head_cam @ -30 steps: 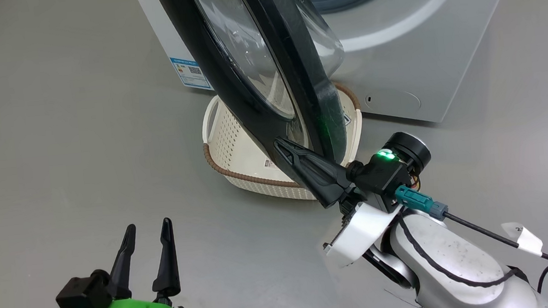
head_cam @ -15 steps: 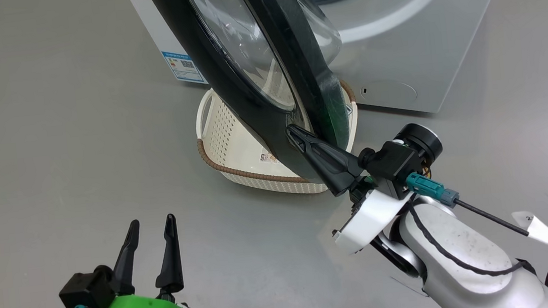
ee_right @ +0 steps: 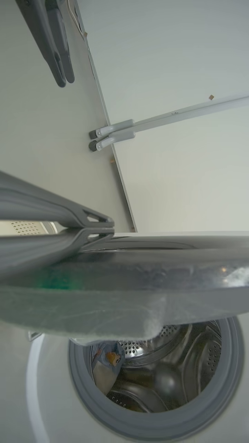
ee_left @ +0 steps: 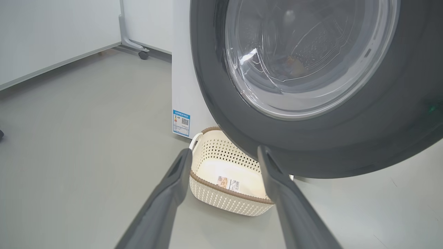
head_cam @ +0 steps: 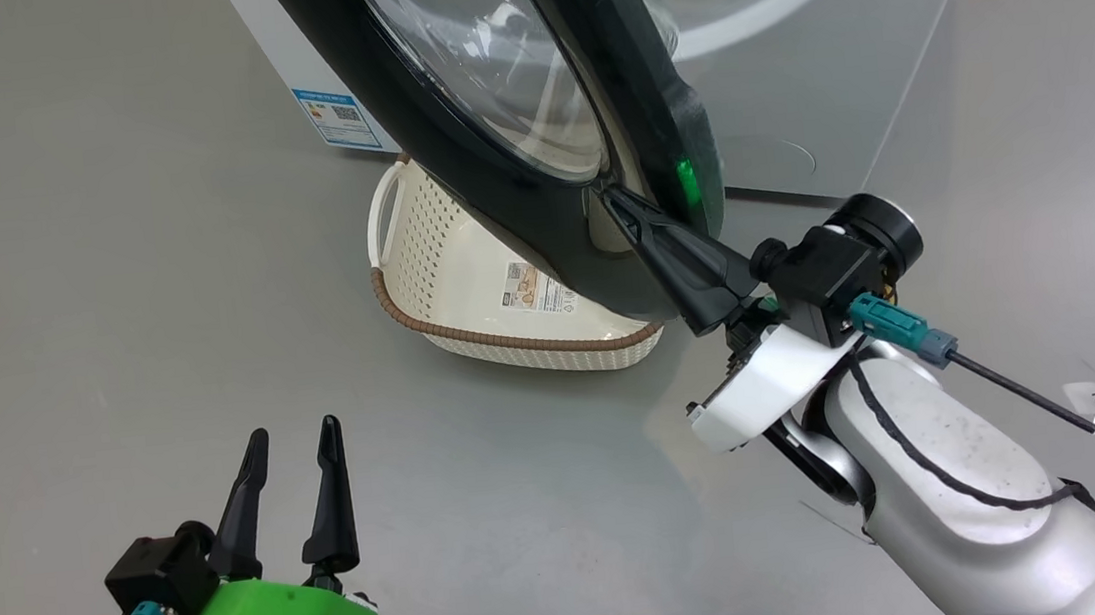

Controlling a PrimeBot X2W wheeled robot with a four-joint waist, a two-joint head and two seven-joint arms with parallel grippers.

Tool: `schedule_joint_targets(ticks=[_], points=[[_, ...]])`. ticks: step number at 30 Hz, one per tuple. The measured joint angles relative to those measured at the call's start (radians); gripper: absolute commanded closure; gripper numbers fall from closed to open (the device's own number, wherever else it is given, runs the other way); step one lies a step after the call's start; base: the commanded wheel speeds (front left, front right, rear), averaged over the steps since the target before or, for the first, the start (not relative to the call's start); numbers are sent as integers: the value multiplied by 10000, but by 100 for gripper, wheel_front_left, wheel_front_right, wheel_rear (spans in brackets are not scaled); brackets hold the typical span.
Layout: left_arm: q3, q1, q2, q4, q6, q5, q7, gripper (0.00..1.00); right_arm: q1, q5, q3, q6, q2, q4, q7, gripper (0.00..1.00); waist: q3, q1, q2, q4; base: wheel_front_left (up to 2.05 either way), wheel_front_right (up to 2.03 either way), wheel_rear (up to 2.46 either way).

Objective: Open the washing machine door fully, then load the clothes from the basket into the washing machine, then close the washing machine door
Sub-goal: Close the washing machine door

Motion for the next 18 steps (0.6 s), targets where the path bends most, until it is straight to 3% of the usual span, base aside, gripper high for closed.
schedule_joint_targets(ticks=[18], points=[[-65, -263, -19, -209, 0, -88, 0, 0, -873, -265, -594, 0, -372, 6, 0, 100, 628, 0, 0, -113, 0, 0, 0]])
